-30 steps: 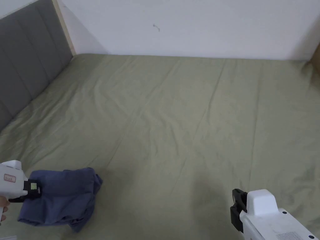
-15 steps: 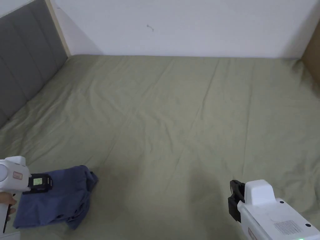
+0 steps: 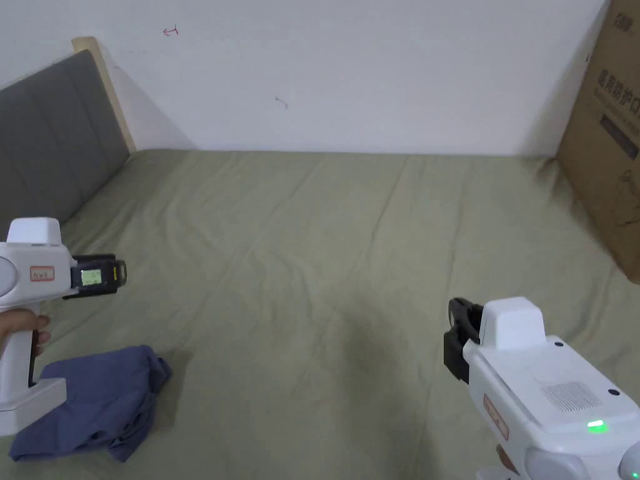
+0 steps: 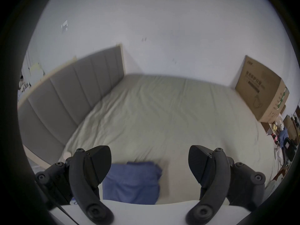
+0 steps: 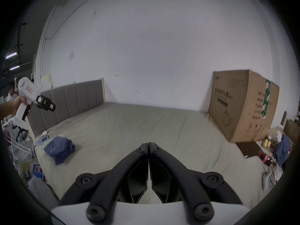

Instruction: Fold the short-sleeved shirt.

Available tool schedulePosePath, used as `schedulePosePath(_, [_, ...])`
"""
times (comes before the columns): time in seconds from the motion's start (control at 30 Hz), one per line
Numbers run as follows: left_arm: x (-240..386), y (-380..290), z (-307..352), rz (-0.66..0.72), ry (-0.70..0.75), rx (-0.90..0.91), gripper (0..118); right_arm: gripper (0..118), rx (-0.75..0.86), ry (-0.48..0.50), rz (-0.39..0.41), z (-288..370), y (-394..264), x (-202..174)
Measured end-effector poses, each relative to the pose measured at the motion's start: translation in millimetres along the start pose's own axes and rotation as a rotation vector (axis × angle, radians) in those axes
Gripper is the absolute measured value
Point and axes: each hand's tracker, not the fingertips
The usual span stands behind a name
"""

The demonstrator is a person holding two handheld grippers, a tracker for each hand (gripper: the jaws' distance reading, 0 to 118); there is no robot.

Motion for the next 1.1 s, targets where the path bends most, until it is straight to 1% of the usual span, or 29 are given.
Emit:
schedulePosePath(0.07, [21.7,11.7,25.3,-0.003,-0.014,0.099,102,0,0.049,-0.019,0.004,11.8,19.0,9.1])
schedulePosePath(0.2, [67.5,21.5,69.9,-0.001,0.006,0.303,102,0,0.127,-0.073,0.014,37.4,52.2,27.4])
schedulePosePath(0.37, [123.2,13.3,110.5,0.006,-0.014,0.507,102,0,0.197,-0.141,0.031,64.8,77.0,50.1])
schedulePosePath(0.5, [164.3,-6.0,128.9,0.007,-0.025,0.62,101,0,0.236,-0.18,0.03,80.2,84.1,67.3])
schedulePosePath(0.6, [189.9,-23.6,134.6,-0.012,-0.045,0.664,100,0,0.254,-0.21,0.029,87.8,84.7,77.8])
schedulePosePath(0.7, [214.1,-39.4,134.0,-0.074,-0.042,0.687,94,0,0.268,-0.233,0.014,92.8,81.8,88.1])
schedulePosePath(0.8, [229.8,-51.7,128.1,-0.097,-0.04,0.703,75,0,0.267,-0.252,-0.002,95.4,78.5,96.6])
schedulePosePath(0.87, [237.9,-59.9,126.6,-0.122,-0.064,0.716,55,0,0.266,-0.264,-0.007,96.2,76.1,99.7])
schedulePosePath(0.9, [242.5,-63.8,126.4,-0.133,-0.074,0.719,41,0,0.264,-0.27,-0.009,96.7,75.2,101.3])
schedulePosePath(0.93, [246.4,-67.3,125.1,-0.15,-0.08,0.723,18,0,0.263,-0.274,-0.01,97.2,74.4,102.2])
schedulePosePath(0.97, [249.3,-69.0,123.9,-0.149,-0.081,0.717,6,0,0.263,-0.277,-0.01,97.6,73.5,102.4])
schedulePosePath(1.03, [253.6,-71.9,122.5,-0.151,-0.116,0.703,1,0,0.262,-0.284,-0.011,97.8,72.8,103.1])
schedulePosePath(1.1, [255.4,-71.3,120.9,-0.141,-0.157,0.667,0,0,0.262,-0.285,-0.012,98.6,72.0,103.5])
